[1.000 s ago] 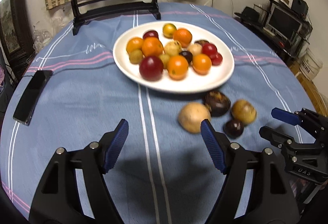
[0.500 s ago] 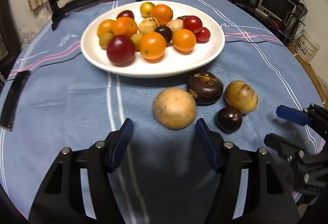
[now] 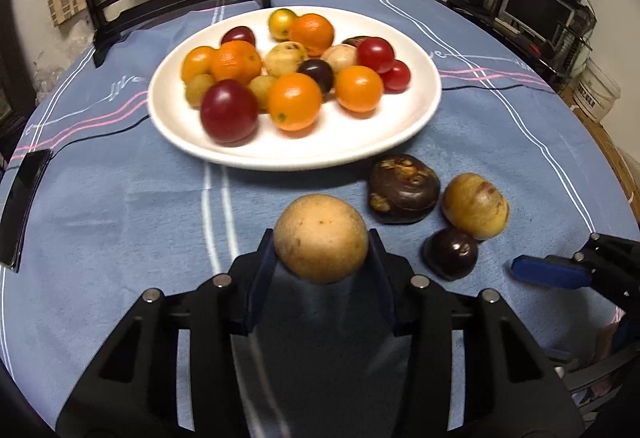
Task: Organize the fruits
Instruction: 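Grasp a beige round fruit with the left gripper while the right grasps a dark plum, then carry the beige fruit and dark plum onto the plate and open both grippers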
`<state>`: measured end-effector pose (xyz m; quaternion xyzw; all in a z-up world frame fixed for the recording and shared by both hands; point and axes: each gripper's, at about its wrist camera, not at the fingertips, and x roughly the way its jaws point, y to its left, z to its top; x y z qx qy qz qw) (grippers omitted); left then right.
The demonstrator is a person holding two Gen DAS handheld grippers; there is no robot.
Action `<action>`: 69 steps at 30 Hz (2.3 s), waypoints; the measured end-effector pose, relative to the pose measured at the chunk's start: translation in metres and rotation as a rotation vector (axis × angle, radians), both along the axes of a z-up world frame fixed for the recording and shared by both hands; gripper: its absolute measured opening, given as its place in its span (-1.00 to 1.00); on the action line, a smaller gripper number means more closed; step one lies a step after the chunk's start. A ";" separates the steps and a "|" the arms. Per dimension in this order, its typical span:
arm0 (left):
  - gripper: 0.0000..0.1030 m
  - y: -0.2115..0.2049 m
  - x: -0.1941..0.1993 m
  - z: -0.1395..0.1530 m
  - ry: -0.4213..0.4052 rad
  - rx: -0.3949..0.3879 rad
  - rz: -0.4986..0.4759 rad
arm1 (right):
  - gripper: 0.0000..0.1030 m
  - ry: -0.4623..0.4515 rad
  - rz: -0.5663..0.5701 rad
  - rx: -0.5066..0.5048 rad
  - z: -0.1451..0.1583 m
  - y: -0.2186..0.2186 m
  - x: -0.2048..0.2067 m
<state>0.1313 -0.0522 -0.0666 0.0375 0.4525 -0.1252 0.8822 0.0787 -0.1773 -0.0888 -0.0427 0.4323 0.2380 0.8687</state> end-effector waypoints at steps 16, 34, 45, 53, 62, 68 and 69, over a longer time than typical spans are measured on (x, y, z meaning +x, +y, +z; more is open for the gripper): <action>-0.11 0.033 -0.003 0.007 0.000 -0.034 0.046 | -0.37 0.011 -0.084 -0.041 -0.004 0.026 0.035; -0.11 0.023 -0.011 0.047 -0.072 -0.049 -0.017 | -0.48 -0.117 -0.052 0.041 0.045 -0.004 0.016; -0.11 0.006 0.041 0.074 -0.126 0.005 -0.023 | -0.48 -0.221 -0.068 0.030 0.078 0.003 0.070; -0.11 0.009 0.092 0.066 -0.105 0.020 0.025 | -0.48 -0.191 -0.064 0.034 0.072 0.017 0.126; -0.10 0.018 0.130 0.051 -0.066 0.017 0.067 | -0.47 -0.138 -0.067 0.014 0.056 0.028 0.173; -0.09 0.022 0.134 0.050 -0.061 -0.010 0.093 | -0.46 -0.115 -0.080 0.027 0.048 0.027 0.179; -0.09 0.022 0.134 0.050 -0.060 -0.006 0.095 | -0.46 -0.115 -0.083 0.029 0.048 0.026 0.179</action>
